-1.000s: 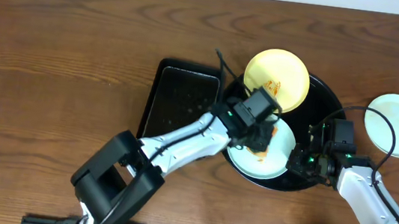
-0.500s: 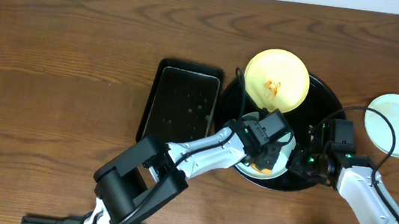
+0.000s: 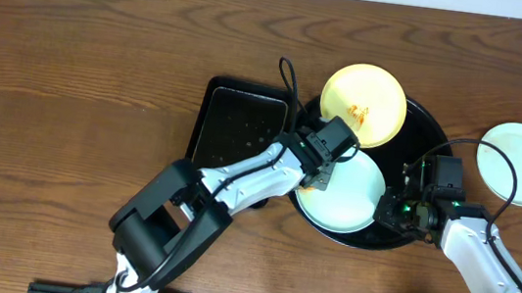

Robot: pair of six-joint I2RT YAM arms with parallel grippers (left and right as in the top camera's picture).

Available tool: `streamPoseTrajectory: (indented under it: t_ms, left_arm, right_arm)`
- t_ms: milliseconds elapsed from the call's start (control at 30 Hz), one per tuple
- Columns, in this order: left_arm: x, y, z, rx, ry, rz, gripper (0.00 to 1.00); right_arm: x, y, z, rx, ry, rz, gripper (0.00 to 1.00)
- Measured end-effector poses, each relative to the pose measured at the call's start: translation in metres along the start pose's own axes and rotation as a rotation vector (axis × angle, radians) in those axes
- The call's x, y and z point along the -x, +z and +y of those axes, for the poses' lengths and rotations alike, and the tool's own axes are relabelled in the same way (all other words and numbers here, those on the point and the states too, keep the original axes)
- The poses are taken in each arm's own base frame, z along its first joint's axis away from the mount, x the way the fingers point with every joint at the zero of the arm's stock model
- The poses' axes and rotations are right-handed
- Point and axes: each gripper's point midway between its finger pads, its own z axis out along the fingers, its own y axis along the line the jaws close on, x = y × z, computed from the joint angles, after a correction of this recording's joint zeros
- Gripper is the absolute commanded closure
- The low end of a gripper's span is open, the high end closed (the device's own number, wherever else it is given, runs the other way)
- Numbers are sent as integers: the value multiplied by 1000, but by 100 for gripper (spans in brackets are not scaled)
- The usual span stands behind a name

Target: Clean dirty plates on tray and stack at the side

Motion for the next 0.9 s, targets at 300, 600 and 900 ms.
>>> streamPoseTrajectory:
  t_ms: [300, 600, 900]
  left_arm:
    - [44, -90, 31, -6, -37, -176, 92]
    - [50, -119, 90, 68, -146, -178, 92]
    - [53, -106, 127, 125, -224, -148, 92]
  right_arm:
    - [-1, 0, 1, 3, 0, 3, 99]
    - [-2, 0, -1, -3, 2, 7, 94]
    - [5, 0, 2, 7, -17, -21, 99]
